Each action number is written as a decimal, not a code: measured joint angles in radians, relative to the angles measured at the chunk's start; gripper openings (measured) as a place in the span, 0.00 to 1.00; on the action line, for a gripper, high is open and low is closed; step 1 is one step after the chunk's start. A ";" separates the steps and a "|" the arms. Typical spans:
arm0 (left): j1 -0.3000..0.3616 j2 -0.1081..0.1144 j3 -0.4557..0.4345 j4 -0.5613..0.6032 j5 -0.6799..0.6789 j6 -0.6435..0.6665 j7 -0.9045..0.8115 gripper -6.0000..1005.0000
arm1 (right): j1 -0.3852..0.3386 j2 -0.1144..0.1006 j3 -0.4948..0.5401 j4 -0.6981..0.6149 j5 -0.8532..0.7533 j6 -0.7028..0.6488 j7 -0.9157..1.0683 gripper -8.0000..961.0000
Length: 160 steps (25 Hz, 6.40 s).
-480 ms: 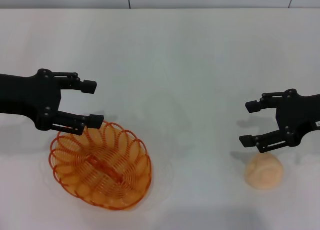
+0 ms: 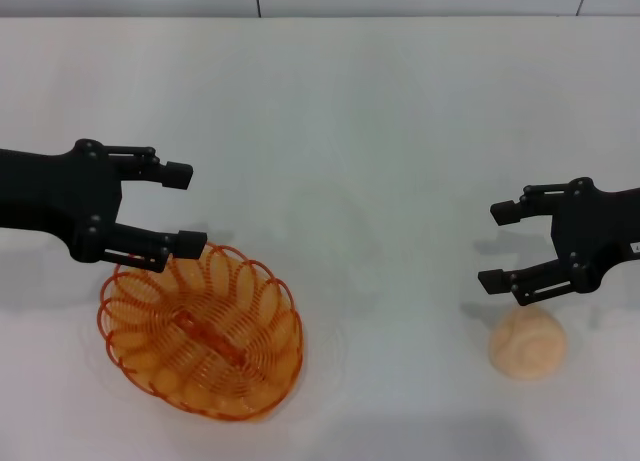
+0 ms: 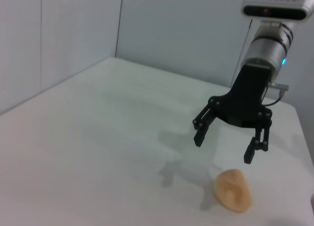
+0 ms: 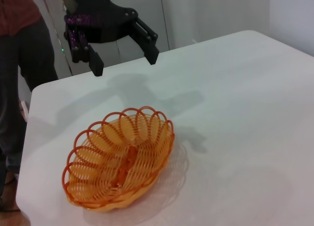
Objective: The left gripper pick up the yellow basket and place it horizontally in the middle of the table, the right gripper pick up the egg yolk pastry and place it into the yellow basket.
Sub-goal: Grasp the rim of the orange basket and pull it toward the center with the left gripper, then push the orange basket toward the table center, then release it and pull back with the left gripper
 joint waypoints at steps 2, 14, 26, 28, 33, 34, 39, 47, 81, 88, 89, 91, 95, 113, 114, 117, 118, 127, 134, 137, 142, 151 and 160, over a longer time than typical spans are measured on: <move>-0.008 0.000 -0.001 0.000 0.020 0.000 -0.014 0.84 | 0.000 0.001 0.000 0.000 0.000 0.001 0.000 0.91; -0.167 0.030 0.001 0.042 0.404 0.015 -0.325 0.83 | 0.003 0.001 0.001 0.000 0.000 0.002 -0.001 0.91; -0.210 0.043 0.005 0.038 0.621 0.031 -0.469 0.82 | 0.013 0.001 0.002 0.000 0.010 0.005 -0.004 0.91; -0.210 0.042 0.006 0.031 0.638 0.029 -0.484 0.82 | 0.014 0.001 -0.001 0.001 0.010 0.009 -0.004 0.91; -0.211 0.036 0.023 0.017 0.656 0.014 -0.503 0.81 | 0.014 0.002 -0.001 0.002 0.011 0.011 -0.005 0.91; -0.212 0.033 0.029 0.015 0.660 0.008 -0.505 0.81 | 0.014 0.002 -0.001 0.002 0.012 0.011 -0.005 0.91; -0.223 0.020 0.059 -0.019 0.670 -0.012 -0.508 0.81 | 0.013 0.003 -0.003 0.010 0.013 0.012 -0.006 0.91; -0.259 0.002 0.084 -0.114 0.693 -0.088 -0.507 0.80 | 0.011 0.003 -0.003 0.014 0.014 0.010 -0.008 0.91; -0.309 -0.035 0.121 -0.178 0.747 -0.172 -0.549 0.47 | 0.003 0.003 -0.003 0.027 0.012 0.002 -0.009 0.91; -0.309 -0.037 0.147 -0.180 0.755 -0.185 -0.567 0.46 | 0.003 0.003 -0.003 0.028 0.007 0.003 -0.009 0.91; -0.309 -0.037 0.148 -0.180 0.756 -0.188 -0.568 0.45 | 0.003 0.003 -0.003 0.028 0.007 0.003 -0.009 0.91; -0.309 -0.037 0.148 -0.180 0.756 -0.198 -0.573 0.44 | 0.003 0.003 -0.002 0.028 0.007 0.003 -0.009 0.91; -0.309 -0.037 0.147 -0.182 0.759 -0.211 -0.581 0.33 | 0.003 0.003 -0.002 0.028 0.005 0.003 -0.009 0.91; -0.314 -0.048 0.163 -0.202 0.758 -0.214 -0.569 0.26 | 0.001 0.001 0.001 0.028 0.005 0.002 -0.009 0.91; -0.314 -0.048 0.164 -0.203 0.758 -0.213 -0.568 0.24 | 0.001 0.001 0.001 0.028 0.005 0.002 -0.009 0.91; -0.314 -0.050 0.177 -0.203 0.757 -0.210 -0.558 0.21 | 0.001 0.001 0.001 0.028 0.005 0.002 -0.009 0.91; -0.314 -0.050 0.182 -0.203 0.757 -0.210 -0.556 0.20 | 0.001 0.001 0.001 0.028 0.005 0.002 -0.009 0.91; -0.315 -0.047 0.200 -0.198 0.738 -0.200 -0.537 0.14 | 0.000 0.001 0.003 0.028 0.005 0.002 -0.009 0.91; -0.318 -0.039 0.194 -0.195 0.713 -0.192 -0.524 0.13 | 0.000 0.001 0.003 0.028 0.007 0.002 -0.009 0.91; -0.318 -0.030 0.190 -0.195 0.681 -0.190 -0.525 0.12 | 0.000 0.001 0.003 0.028 0.009 0.002 -0.009 0.91; -0.318 -0.035 0.186 -0.175 0.640 -0.184 -0.559 0.11 | 0.000 0.001 0.005 0.028 0.010 0.003 -0.009 0.91; -0.308 -0.042 0.152 -0.110 0.578 -0.166 -0.639 0.09 | 0.006 0.001 0.005 0.028 0.012 0.008 -0.004 0.91; -0.306 -0.048 0.149 -0.104 0.577 -0.215 -0.767 0.09 | 0.012 0.001 0.006 0.022 0.014 0.009 0.004 0.91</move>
